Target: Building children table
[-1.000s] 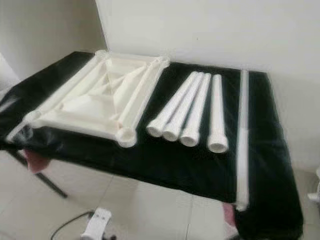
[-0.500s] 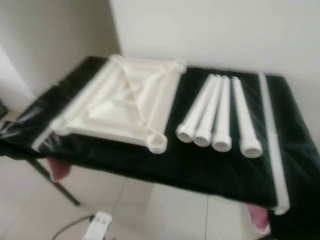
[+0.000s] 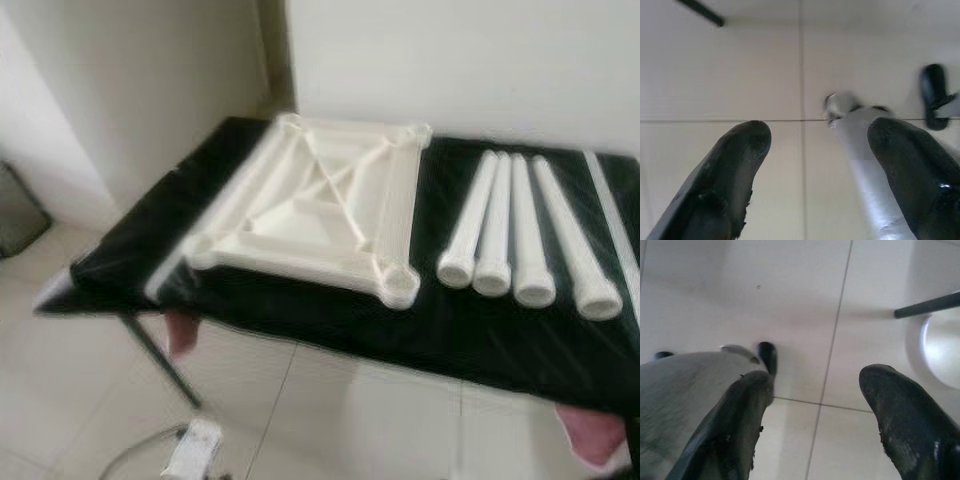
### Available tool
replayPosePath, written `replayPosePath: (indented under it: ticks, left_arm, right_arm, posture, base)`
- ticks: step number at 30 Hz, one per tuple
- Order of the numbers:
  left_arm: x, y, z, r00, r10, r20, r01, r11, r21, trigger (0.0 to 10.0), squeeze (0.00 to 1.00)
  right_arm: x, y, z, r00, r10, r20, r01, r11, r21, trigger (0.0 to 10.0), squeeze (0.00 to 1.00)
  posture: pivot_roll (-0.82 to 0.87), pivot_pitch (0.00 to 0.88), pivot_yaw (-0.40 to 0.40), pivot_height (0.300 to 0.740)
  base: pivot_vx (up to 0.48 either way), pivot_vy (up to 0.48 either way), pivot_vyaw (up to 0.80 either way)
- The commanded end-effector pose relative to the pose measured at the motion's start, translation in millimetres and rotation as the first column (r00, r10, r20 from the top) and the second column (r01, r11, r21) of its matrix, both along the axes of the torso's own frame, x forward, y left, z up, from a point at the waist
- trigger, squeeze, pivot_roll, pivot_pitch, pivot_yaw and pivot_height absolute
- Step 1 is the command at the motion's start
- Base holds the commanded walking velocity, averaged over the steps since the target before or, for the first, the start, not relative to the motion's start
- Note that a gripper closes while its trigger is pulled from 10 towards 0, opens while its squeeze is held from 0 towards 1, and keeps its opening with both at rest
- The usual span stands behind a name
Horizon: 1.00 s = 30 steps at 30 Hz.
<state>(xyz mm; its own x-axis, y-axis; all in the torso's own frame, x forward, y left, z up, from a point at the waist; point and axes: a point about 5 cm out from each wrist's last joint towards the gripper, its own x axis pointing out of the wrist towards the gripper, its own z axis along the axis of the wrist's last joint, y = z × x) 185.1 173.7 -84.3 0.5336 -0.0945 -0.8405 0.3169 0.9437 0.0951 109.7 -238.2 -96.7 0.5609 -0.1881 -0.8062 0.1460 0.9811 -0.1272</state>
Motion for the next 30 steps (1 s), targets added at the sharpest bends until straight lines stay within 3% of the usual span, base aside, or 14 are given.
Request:
replayPosePath:
  ticks: [1,6,13,14,16,17,19,20,22,25,27,28,30]
  left_arm:
    - [1.2,-6.4,0,1.000,-0.015,0.003,0.015,1.000,-0.013,10.0,0.00]
    - [21.6,-6.2,12,0.991,-0.084,0.102,0.085,0.996,-0.008,10.0,0.00]
    - [45.9,-11.3,29,0.974,-0.102,0.201,0.122,0.989,-0.085,10.0,0.00]
    - [56.1,-15.0,39,0.955,-0.144,0.259,0.184,0.973,-0.136,10.0,0.00]
    - [56.1,-15.0,39,0.955,-0.144,0.259,0.184,0.973,-0.136,10.0,0.00]
    - [59.7,-16.8,43,0.943,-0.169,0.288,0.220,0.964,-0.152,10.0,0.00]
    - [63.4,-21.3,51,0.910,-0.242,0.337,0.322,0.924,-0.206,10.0,0.00]
    - [63.4,-21.3,51,0.910,-0.242,0.337,0.322,0.924,-0.206,10.0,0.00]
    - [62.7,-22.9,53,0.904,-0.293,0.313,0.378,0.889,-0.258,10.0,0.00]
    - [62.0,-23.2,53,0.900,-0.319,0.296,0.399,0.877,-0.267,10.0,0.00]
    - [58.6,-24.4,60,0.834,-0.459,0.307,0.547,0.765,-0.341,10.0,0.00]
    - [58.6,-24.4,60,0.834,-0.459,0.307,0.547,0.765,-0.341,10.0,0.00]
    - [58.3,-21.7,74,0.749,-0.569,0.340,0.662,0.636,-0.397,10.0,0.00]
  right_arm:
    - [-9.2,3.8,-4,1.000,-0.011,-0.026,0.011,1.000,0.011,10.0,0.00]
    - [18.1,30.7,0,0.998,0.002,0.055,-0.002,1.000,0.008,10.0,0.00]
    - [39.1,29.3,10,0.986,0.015,0.164,-0.012,1.000,-0.017,10.0,0.00]
    - [51.3,27.6,20,0.962,0.040,0.270,-0.039,0.999,-0.008,10.0,0.00]
    - [51.3,27.6,20,0.962,0.040,0.270,-0.039,0.999,-0.008,10.0,0.00]
    - [56.4,27.5,25,0.946,0.058,0.319,-0.060,0.998,-0.005,10.0,0.00]
    - [63.7,31.4,33,0.906,0.138,0.400,-0.168,0.985,0.041,10.0,0.00]
    - [63.7,31.4,33,0.906,0.138,0.400,-0.168,0.985,0.041,10.0,0.00]
    - [66.7,34.0,37,0.880,0.233,0.414,-0.285,0.956,0.066,10.0,0.00]
    - [67.7,34.2,38,0.867,0.274,0.416,-0.326,0.943,0.058,10.0,0.00]
    - [71.6,35.4,46,0.797,0.417,0.437,-0.484,0.874,0.047,10.0,0.00]
    - [71.6,35.4,46,0.797,0.417,0.437,-0.484,0.874,0.047,10.0,0.00]
    - [71.8,36.6,58,0.696,0.543,0.470,-0.640,0.766,0.062,10.0,0.00]
  posture:
    - [0.00,0.000,0.034,0.740]
    - [0.00,0.000,0.030,0.740]
    - [0.00,0.000,0.030,0.740]
    - [0.00,0.000,0.029,0.740]
    - [0.00,0.000,0.029,0.740]
    - [0.00,0.000,0.029,0.740]
    - [-0.01,0.000,0.033,0.740]
    - [-0.01,0.000,0.033,0.740]
    - [-0.02,0.000,0.041,0.740]
    - [-0.02,0.000,0.041,0.740]
    - [-0.02,0.000,0.043,0.740]
    - [-0.02,0.000,0.043,0.740]
    - [-0.03,0.000,0.046,0.740]
  base:
    - [0.000,0.000,0.00]
    - [0.000,0.000,0.00]
    - [0.000,0.000,0.00]
    - [0.000,0.000,0.00]
    - [0.000,0.000,0.00]
    - [0.000,0.000,0.00]
    - [0.000,0.000,0.00]
    - [0.000,0.000,0.00]
    - [0.000,0.000,0.00]
    - [0.000,0.000,0.00]
    - [0.000,0.000,0.00]
    - [0.000,0.000,0.00]
    - [0.000,0.000,0.00]
